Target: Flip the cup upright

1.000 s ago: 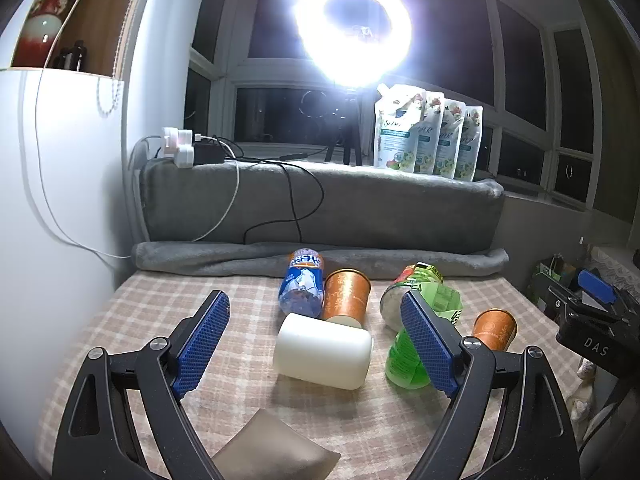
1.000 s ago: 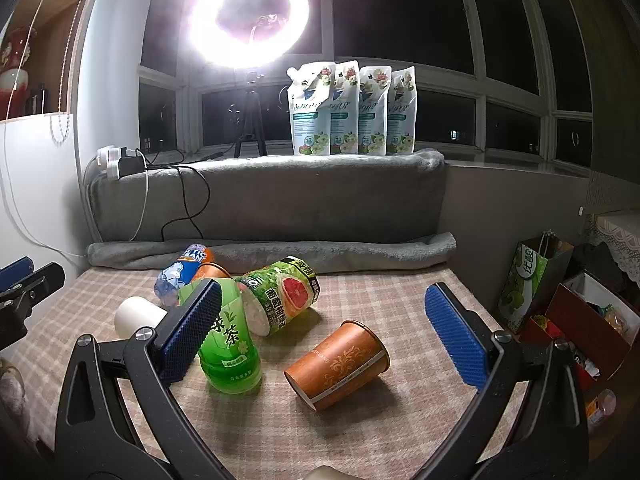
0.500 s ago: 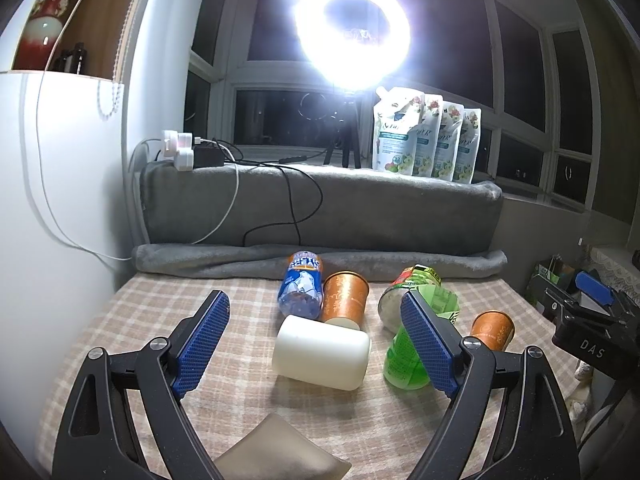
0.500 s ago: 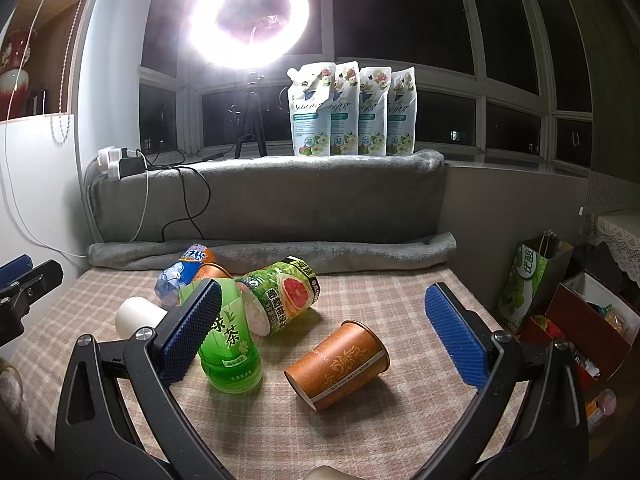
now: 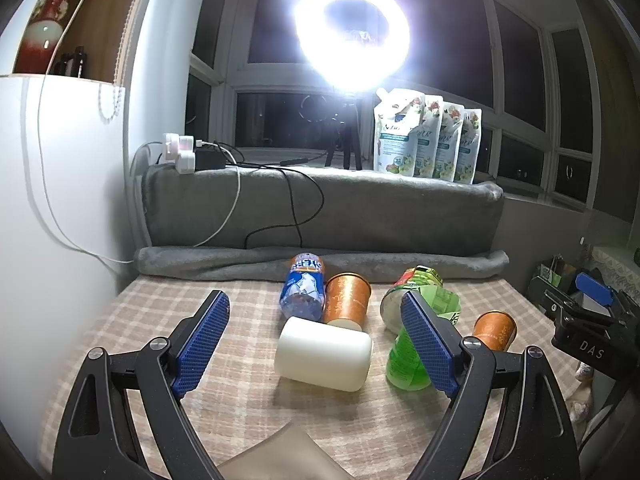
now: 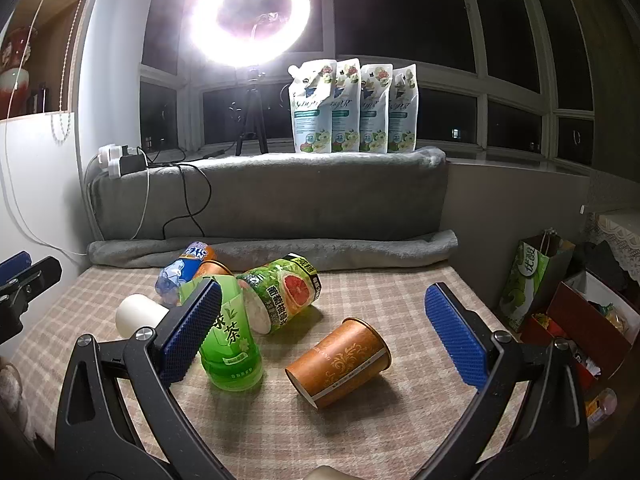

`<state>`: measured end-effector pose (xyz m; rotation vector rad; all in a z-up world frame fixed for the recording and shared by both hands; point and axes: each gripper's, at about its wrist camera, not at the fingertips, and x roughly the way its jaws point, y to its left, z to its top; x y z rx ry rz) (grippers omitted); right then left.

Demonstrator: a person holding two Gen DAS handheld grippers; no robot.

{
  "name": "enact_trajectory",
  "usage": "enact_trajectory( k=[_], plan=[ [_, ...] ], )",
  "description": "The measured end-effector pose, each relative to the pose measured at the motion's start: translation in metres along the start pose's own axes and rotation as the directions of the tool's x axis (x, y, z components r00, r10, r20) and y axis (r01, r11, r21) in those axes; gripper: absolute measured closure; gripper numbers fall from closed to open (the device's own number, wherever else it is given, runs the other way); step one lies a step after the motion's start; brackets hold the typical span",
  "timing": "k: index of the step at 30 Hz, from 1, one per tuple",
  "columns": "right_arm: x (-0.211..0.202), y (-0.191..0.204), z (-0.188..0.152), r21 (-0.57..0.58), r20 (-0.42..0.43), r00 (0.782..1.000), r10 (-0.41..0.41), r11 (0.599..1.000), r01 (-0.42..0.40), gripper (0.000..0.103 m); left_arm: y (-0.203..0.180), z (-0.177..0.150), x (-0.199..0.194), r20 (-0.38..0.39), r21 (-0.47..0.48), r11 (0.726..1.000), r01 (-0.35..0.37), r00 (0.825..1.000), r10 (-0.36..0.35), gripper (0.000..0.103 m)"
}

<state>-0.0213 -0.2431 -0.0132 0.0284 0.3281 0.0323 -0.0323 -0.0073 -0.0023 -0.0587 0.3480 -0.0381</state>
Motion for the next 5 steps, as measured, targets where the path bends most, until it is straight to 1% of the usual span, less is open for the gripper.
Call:
enact_trajectory(
  k=[5],
  plan=[
    [0.0002,0.0004,-0.0007,0.000,-0.001,1.000,0.002,1.000,-0.002,0.000,0.0007,0.0018,-0.0006,0.011,0.004,1.000,-0.007,1.000,0.007,0.015]
  ],
)
